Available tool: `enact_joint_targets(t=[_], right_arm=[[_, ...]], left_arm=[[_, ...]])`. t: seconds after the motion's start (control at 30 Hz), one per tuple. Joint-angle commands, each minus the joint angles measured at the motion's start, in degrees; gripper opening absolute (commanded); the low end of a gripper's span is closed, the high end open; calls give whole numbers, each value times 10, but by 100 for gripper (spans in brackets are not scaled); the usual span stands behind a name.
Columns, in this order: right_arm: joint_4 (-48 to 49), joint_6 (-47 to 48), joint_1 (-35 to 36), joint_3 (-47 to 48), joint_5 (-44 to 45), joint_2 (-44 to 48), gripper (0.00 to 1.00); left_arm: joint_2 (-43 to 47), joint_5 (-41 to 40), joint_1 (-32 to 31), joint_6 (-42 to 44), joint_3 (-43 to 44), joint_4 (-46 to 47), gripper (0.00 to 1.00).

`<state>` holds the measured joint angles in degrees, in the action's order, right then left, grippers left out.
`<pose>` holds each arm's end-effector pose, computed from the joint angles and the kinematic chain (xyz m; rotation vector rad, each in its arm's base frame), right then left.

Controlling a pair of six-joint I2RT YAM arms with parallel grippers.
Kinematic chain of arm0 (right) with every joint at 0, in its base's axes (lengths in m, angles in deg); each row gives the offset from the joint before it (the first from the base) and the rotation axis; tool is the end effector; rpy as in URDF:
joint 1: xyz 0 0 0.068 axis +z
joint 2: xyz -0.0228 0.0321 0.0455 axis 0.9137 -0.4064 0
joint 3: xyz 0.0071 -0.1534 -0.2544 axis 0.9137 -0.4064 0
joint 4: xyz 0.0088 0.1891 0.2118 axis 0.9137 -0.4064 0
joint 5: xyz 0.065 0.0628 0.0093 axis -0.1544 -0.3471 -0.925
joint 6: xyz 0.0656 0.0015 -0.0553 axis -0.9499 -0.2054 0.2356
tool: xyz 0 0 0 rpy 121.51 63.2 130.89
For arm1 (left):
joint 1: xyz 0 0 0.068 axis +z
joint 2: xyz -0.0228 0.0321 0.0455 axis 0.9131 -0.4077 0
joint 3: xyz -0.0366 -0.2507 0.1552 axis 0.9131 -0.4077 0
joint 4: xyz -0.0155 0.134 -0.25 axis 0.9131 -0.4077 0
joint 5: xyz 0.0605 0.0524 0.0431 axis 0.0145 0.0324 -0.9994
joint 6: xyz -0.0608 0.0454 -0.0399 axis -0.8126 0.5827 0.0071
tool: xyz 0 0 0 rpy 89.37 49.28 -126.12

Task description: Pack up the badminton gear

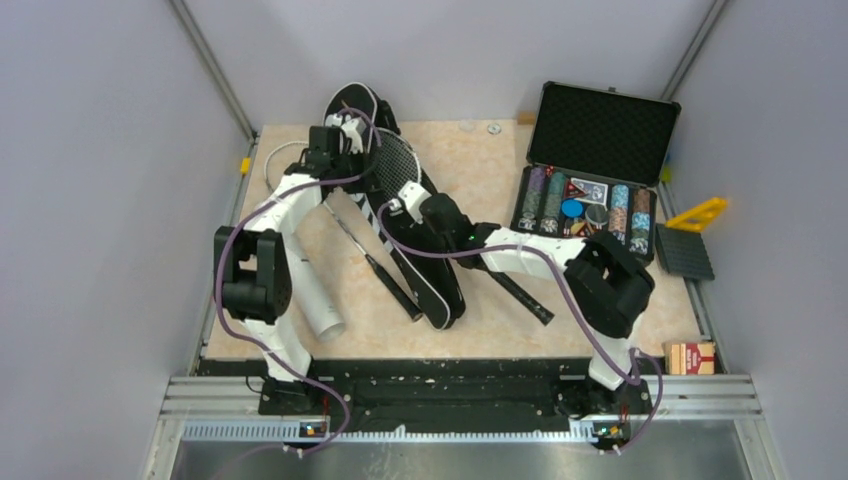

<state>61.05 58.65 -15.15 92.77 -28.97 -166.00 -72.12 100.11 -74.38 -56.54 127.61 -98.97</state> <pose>0.3153 0.3414 0.2043 -1.0013 1.8709 -0.0870 0.4635 -0.0971 0.2518 0.0906 2.3113 -0.6341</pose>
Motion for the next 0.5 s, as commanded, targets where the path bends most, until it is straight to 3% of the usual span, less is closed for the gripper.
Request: enact_joint_targets(t=[0.0, 0.2, 0.4, 0.47], right_arm=[[23, -66, 6, 98, -46, -44, 0], [-18, -130, 0, 205, -75, -99, 0], [-62, -253, -33, 290, -162, -128, 0], [-80, -290, -38, 317, -154, -141, 0]], left_arm=[[75, 119, -16, -25, -61, 105, 0], [113, 217, -20, -55, -155, 206, 0], [131, 251, -32, -90, -206, 261, 0], [139, 255, -37, -106, -222, 286, 0]])
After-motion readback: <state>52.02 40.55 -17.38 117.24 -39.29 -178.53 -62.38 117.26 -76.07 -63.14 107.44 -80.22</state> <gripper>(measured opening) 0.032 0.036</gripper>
